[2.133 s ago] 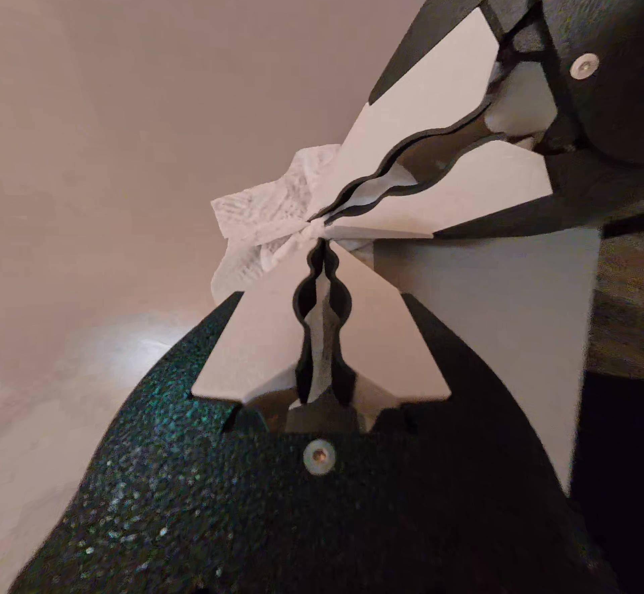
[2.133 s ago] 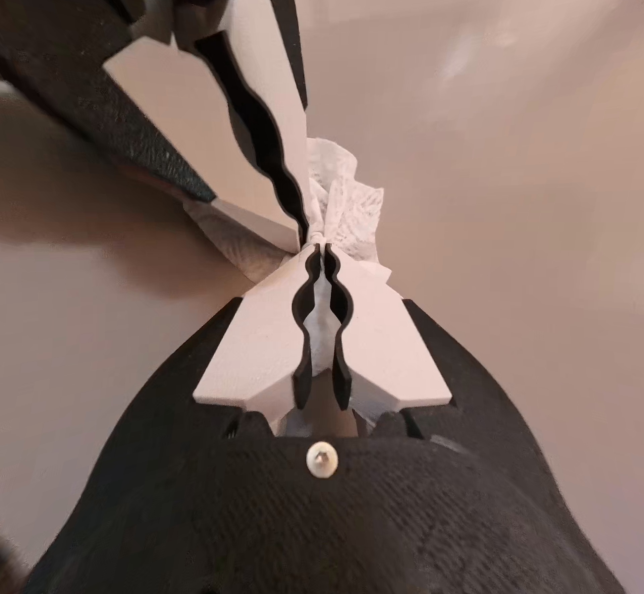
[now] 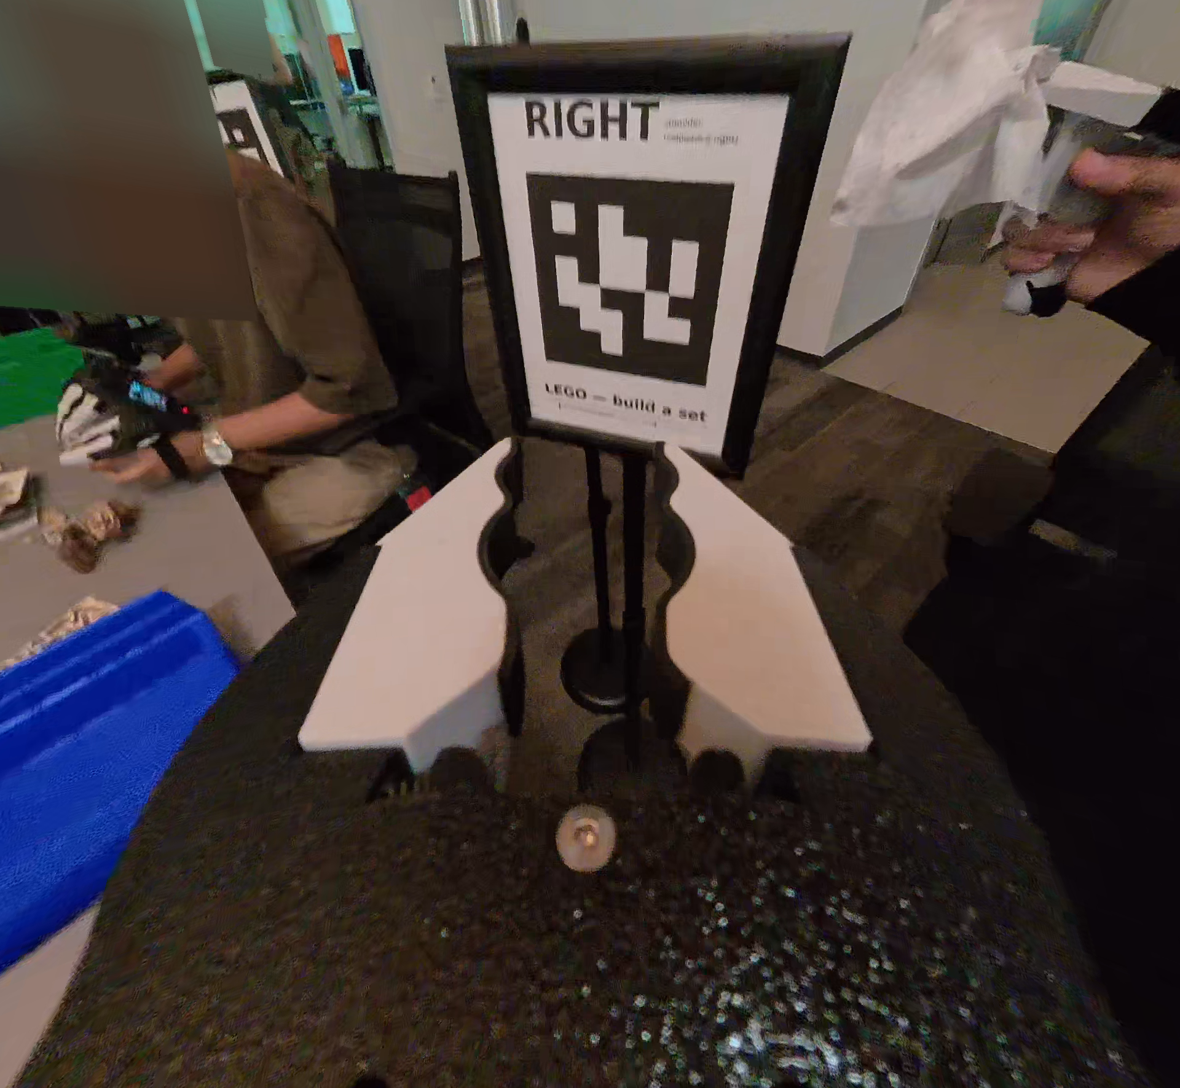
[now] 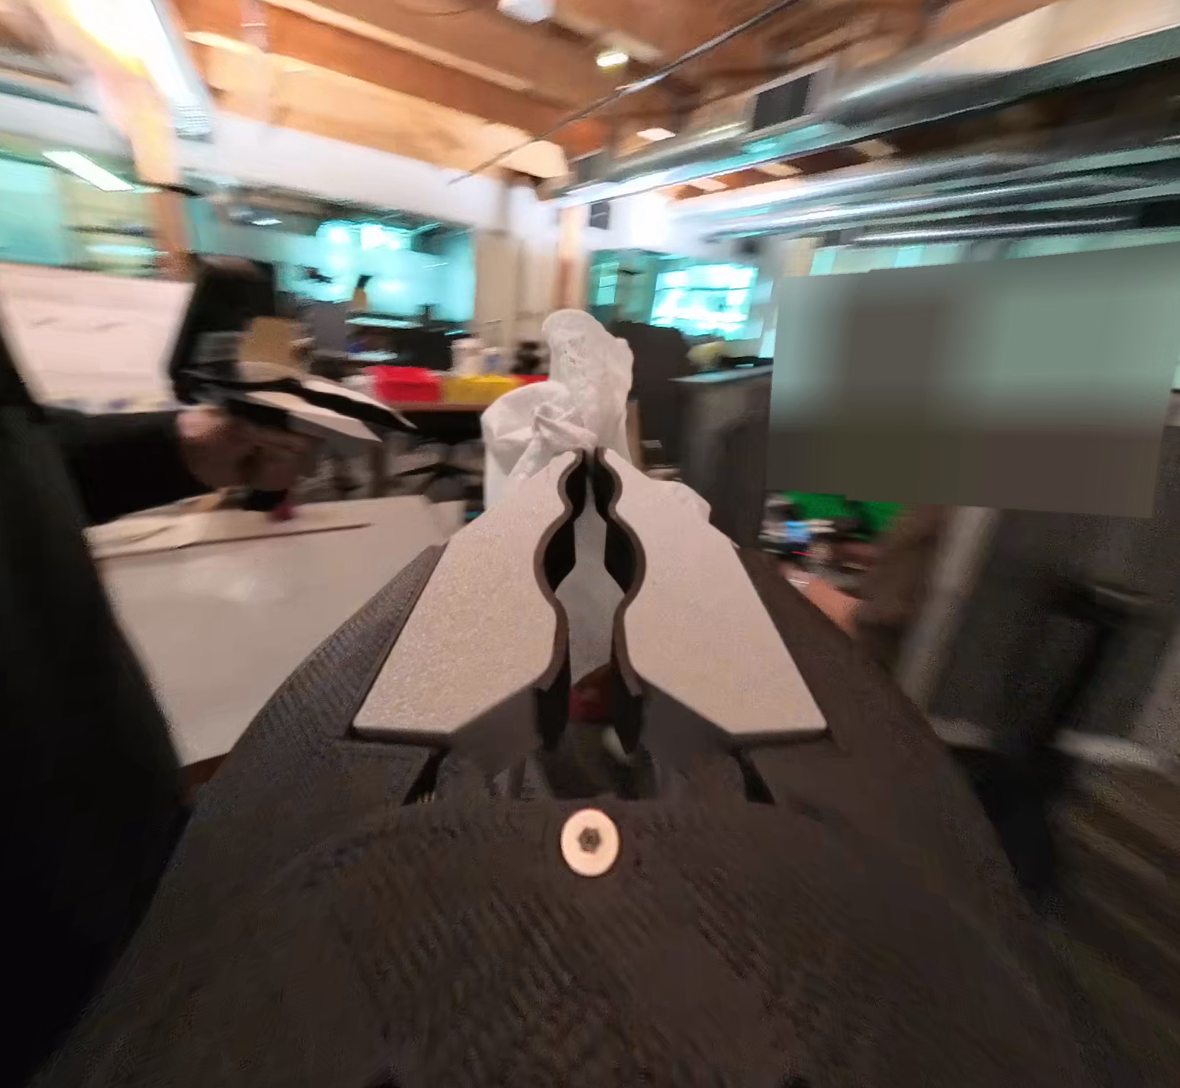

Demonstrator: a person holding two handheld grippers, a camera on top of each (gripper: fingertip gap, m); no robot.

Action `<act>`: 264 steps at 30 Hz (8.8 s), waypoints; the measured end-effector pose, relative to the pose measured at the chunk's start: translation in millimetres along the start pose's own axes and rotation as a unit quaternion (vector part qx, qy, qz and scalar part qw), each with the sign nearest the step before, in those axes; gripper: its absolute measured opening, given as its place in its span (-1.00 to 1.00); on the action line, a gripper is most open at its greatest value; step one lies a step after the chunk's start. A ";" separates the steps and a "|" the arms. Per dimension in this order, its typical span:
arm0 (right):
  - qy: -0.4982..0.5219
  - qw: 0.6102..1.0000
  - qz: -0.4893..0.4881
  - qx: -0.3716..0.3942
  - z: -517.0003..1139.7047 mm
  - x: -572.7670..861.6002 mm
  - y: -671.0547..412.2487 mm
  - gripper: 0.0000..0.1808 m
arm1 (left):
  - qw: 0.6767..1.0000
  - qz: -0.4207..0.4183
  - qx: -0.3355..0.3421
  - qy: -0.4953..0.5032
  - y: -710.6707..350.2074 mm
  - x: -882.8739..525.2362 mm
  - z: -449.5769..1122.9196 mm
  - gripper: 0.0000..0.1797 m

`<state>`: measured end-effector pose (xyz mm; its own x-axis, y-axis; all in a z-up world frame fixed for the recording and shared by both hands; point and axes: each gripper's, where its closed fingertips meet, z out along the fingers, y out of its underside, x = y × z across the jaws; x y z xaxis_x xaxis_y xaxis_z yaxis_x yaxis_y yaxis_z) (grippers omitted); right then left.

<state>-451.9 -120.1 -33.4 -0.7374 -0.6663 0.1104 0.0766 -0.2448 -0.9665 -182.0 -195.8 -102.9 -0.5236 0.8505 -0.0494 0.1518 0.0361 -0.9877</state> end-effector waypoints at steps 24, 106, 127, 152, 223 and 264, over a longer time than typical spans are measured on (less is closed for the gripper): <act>-0.116 0.712 0.184 0.667 -358.6 355.0 -57.9 -1.00 | 0.900 0.327 -0.117 0.264 -342.1 179.9 476.7 -0.36; -0.518 0.835 -0.045 -0.182 1098.0 1666.2 602.1 -0.29 | 0.803 -0.184 0.012 -0.567 -92.3 -1284.5 1531.5 -1.00; -0.430 0.866 -0.040 -0.252 1742.7 1484.5 794.8 -0.21 | 0.725 -0.112 -0.072 -0.675 -35.2 -1873.9 1156.1 -1.00; -0.638 0.748 -0.101 -0.153 2530.3 856.3 902.3 -1.00 | 0.518 -0.233 -0.088 -0.818 175.7 -2398.5 479.5 -0.99; -0.665 0.721 -0.143 -0.129 4560.7 -614.9 1263.5 0.07 | 0.418 -0.303 -0.099 -0.851 627.2 -4196.6 -1337.4 -0.99; -0.914 0.374 -0.158 -0.001 4729.2 -967.9 1339.8 -0.01 | 0.029 -0.331 -0.192 -0.923 760.8 -4251.0 -1511.1 -0.12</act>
<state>3538.1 -3134.0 -340.0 0.9811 0.0269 0.1917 0.1779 -0.5159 -0.8380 3426.1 -2991.2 -420.9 0.3831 -0.8691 -0.3129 -0.5917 0.0293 -0.8056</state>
